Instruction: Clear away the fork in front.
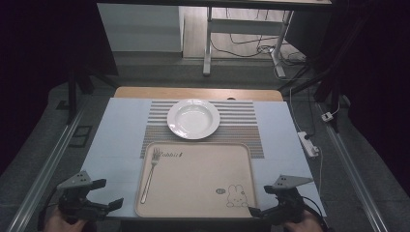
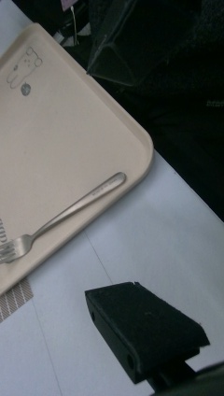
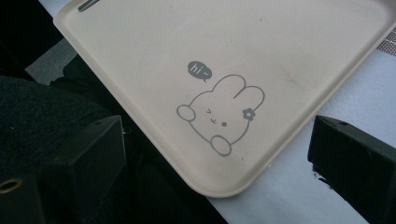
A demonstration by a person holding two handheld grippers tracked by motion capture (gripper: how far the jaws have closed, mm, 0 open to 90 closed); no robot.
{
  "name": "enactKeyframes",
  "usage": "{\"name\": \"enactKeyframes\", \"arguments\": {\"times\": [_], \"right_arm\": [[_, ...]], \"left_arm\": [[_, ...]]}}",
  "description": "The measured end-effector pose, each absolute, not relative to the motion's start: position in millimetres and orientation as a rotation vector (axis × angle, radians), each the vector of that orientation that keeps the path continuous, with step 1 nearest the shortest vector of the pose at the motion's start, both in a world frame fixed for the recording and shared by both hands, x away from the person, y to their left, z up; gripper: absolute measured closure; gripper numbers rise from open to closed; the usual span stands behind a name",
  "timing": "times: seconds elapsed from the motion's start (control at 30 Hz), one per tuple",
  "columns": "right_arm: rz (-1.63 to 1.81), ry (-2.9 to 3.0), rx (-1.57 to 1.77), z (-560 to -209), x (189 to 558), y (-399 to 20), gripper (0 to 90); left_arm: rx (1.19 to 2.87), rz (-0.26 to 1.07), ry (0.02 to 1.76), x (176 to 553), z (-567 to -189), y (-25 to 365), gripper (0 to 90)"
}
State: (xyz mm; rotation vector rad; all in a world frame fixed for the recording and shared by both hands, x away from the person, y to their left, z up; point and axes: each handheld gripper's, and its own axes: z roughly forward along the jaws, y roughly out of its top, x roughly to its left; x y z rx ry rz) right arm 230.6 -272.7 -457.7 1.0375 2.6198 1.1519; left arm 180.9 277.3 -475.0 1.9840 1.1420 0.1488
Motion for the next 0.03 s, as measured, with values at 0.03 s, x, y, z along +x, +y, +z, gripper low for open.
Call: {"name": "enactKeyframes", "arguments": {"times": [0.03], "right_arm": [[1.150,2.619,1.032,-457.9,230.6,-272.7,4.0]], "left_arm": [[1.983,0.145,1.152,181.9,-475.0,277.1,0.0]]}}
